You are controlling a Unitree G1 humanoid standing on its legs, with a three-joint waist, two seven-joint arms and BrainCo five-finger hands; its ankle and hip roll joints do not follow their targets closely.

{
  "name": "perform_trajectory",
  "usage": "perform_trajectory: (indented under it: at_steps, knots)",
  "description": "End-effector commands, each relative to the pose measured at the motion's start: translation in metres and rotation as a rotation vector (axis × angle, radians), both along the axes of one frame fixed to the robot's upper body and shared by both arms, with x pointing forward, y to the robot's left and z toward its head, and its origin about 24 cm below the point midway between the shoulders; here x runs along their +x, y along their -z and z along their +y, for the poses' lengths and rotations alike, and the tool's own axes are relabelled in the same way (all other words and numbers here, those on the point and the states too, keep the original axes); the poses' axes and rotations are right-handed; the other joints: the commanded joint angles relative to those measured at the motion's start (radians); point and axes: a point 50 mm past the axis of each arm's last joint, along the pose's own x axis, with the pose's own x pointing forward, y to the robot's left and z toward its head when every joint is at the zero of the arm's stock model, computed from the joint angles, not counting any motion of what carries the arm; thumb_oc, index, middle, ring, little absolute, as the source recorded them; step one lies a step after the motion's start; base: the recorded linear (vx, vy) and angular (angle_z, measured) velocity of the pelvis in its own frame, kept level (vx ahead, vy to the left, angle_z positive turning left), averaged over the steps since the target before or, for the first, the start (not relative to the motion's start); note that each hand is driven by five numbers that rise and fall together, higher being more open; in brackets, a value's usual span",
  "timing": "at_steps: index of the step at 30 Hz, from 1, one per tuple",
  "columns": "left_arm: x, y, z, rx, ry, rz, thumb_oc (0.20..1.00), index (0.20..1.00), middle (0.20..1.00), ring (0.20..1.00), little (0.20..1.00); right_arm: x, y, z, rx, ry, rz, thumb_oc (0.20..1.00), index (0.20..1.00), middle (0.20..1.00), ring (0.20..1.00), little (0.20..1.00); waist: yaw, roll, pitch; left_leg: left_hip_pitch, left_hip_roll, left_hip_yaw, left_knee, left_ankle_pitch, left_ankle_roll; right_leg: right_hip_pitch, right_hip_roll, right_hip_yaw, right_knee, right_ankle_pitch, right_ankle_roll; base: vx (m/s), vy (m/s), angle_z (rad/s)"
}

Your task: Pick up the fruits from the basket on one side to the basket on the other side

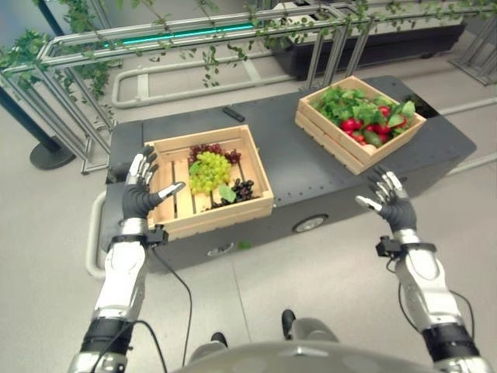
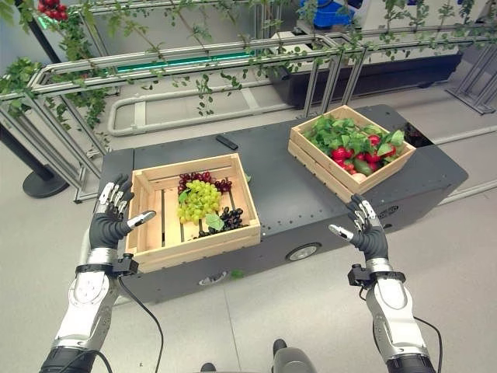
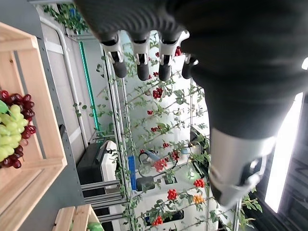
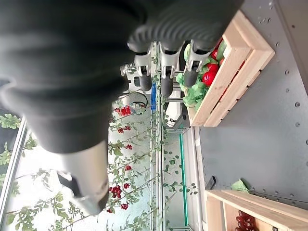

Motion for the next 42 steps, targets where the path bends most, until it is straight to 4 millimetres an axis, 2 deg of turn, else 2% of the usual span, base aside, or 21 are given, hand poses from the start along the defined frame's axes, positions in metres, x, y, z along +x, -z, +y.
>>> perform_trajectory:
  at_steps: [1, 8, 42]
  knots:
    - [-0.002, -0.016, 0.002, 0.040, 0.025, -0.079, 1.000, 1.000, 1.000, 1.000, 1.000, 0.006, -0.020, -0.003, -0.040, -0.003, -0.104, 1.000, 1.000, 1.000, 1.000, 1.000, -0.004, -0.020, -0.030, -0.063, 0.007, -0.021, 0.100, -0.059, 0.026, -0.003, -0.067, -0.021, 0.005, -0.008, 0.081, -0.01, 0.031, -0.01]
    - [0.001, -0.015, -0.005, 0.056, 0.061, -0.063, 1.000, 1.000, 1.000, 1.000, 1.000, 0.004, -0.019, -0.005, -0.041, 0.018, -0.105, 1.000, 1.000, 1.000, 1.000, 1.000, -0.015, -0.025, -0.050, -0.051, 0.001, -0.035, 0.071, -0.048, 0.025, 0.013, -0.076, -0.050, -0.012, -0.008, 0.084, 0.00, 0.006, 0.07]
    - [0.002, -0.006, -0.007, 0.041, 0.054, -0.030, 1.000, 1.000, 1.000, 1.000, 1.000, 0.001, -0.014, -0.005, -0.052, 0.027, -0.082, 1.000, 1.000, 1.000, 1.000, 1.000, -0.007, -0.034, -0.069, -0.046, -0.004, -0.050, 0.050, -0.036, 0.025, 0.034, -0.082, -0.074, -0.029, -0.005, 0.086, 0.00, 0.000, 0.02]
